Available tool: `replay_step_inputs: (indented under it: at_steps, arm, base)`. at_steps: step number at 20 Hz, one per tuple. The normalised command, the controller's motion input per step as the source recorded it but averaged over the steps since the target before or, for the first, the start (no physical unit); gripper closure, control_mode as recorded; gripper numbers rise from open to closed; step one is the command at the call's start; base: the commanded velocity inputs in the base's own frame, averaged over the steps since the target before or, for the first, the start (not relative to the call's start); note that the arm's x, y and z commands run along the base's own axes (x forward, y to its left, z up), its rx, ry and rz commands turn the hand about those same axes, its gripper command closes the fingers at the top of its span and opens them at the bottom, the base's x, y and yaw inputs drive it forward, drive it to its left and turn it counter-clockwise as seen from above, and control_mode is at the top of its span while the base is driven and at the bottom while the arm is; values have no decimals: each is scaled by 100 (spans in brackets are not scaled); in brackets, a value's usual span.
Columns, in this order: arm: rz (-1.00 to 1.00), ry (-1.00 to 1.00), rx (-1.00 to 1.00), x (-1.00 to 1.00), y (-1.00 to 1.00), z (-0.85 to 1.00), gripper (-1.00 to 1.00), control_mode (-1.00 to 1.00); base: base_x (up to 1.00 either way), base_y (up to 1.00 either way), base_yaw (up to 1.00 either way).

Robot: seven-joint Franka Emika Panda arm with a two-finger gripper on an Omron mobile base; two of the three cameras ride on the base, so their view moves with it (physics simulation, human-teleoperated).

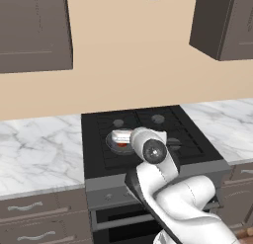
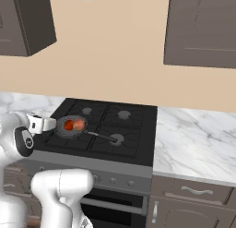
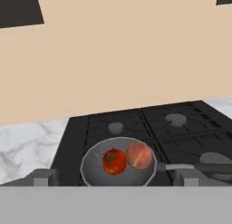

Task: Place the pan on the front left burner on the stove. Then place the tomato and the onion in the pan and turn on the front left burner.

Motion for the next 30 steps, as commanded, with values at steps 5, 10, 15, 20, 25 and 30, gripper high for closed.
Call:
replay_step_inputs:
  at_steps: [5, 10, 15, 20, 25, 30]
  arm:
    - [-4, -11, 0, -36, 6, 0, -100, -100]
    - [-2, -15, 0, -58, 3, 0, -100, -100]
    - [0, -15, 0, -61, 1, 0, -100, -100]
    - [0, -13, 0, -47, 3, 0, -100, -100]
    - [0, -7, 0, -37, 0, 0, -100, -100]
    - [0, -2, 0, -29, 1, 0, -100, -100]
  base:
    - [0, 0, 0]
    - [0, 0, 0]
    - [0, 0, 0]
    - [0, 0, 0]
    - [0, 0, 0]
    - [0, 0, 0]
